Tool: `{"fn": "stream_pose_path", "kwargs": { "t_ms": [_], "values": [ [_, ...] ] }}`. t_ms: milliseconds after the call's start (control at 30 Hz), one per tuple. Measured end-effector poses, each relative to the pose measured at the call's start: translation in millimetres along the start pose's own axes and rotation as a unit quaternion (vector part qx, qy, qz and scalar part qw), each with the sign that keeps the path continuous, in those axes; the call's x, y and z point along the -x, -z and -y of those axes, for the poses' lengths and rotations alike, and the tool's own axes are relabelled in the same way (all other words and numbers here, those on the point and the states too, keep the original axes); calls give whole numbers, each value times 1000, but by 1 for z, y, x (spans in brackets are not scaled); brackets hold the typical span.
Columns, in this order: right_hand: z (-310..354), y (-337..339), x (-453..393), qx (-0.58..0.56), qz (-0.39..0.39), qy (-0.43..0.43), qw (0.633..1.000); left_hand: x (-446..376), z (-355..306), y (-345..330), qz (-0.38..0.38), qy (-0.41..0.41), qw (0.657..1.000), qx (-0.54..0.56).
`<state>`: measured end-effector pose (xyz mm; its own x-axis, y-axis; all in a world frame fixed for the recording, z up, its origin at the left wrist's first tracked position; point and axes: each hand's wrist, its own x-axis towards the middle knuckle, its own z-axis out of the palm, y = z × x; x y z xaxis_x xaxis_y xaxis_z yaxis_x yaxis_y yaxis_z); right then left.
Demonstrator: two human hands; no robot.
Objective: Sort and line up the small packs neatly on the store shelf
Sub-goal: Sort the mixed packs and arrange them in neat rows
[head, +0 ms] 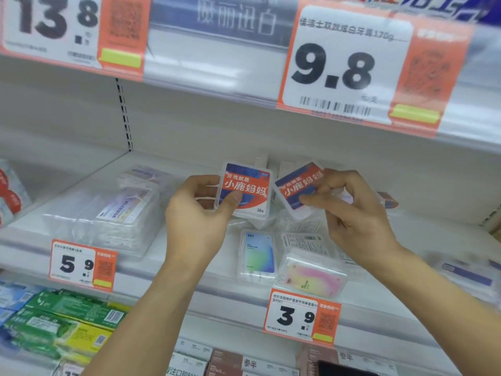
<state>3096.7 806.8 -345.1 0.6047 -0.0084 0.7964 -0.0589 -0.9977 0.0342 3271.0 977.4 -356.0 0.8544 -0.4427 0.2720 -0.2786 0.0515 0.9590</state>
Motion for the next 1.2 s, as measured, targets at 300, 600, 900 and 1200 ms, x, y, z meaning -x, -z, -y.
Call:
{"fn": "stream_pose_path", "kwargs": {
  "t_ms": [300, 600, 900, 1200],
  "values": [
    [29, 63, 43, -57, -135, -307, 940, 53, -31, -69, 95, 113, 975, 166],
    [-40, 163, 120, 144, -217, -358, 897, 139, -51, -187, 297, 36, 947, 115],
    [-98, 230, 195, 47, -61, -500, 863, 193, -38, -280, 417, -158, 880, -162],
    [-94, 237, 206, 83, 88, -556, 823, 184, -39, -295, 448, -174, 861, -166]
  ]
}}
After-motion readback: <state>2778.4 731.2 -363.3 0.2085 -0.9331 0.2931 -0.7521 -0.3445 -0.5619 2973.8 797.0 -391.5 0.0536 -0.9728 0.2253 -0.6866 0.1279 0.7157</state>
